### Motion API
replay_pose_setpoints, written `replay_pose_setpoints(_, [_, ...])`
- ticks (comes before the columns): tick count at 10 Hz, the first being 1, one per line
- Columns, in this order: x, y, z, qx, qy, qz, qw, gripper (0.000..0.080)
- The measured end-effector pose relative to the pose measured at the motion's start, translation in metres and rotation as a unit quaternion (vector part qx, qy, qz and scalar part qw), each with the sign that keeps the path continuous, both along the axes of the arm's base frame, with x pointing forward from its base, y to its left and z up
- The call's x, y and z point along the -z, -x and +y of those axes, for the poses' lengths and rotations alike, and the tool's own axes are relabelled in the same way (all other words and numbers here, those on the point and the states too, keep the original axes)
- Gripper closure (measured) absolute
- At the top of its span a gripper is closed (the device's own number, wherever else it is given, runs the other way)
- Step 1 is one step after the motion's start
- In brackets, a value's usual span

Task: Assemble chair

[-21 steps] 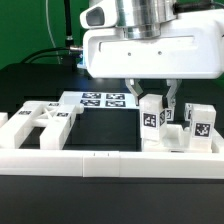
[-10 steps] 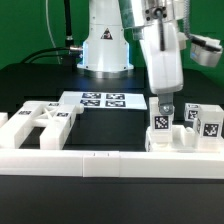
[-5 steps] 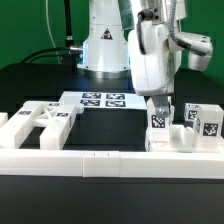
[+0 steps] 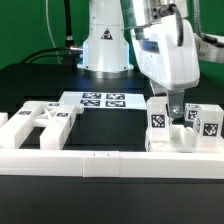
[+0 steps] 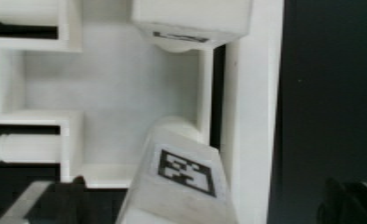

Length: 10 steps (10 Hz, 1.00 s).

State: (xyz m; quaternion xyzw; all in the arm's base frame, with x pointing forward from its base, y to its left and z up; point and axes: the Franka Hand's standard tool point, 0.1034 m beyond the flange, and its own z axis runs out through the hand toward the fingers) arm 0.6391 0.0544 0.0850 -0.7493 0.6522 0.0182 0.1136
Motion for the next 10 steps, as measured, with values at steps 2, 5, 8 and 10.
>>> replay_pose_setpoints(2, [0.0006, 0.0002, -0.0005, -0.085, 0.011, -0.016, 0.996, 0.0150])
replay_pose_setpoints(5, [0.0016, 0.0023, -0.0025, -0.244, 0.030, -0.041, 0.968, 0.0150])
replay_pose_setpoints(8, [0.0032, 0.0031, -0.0057, -0.342, 0.046, -0.062, 0.937, 0.0150])
replay_pose_setpoints(10, [0.0032, 0.0030, -0.0058, -0.422, 0.061, -0.073, 0.902, 0.0150])
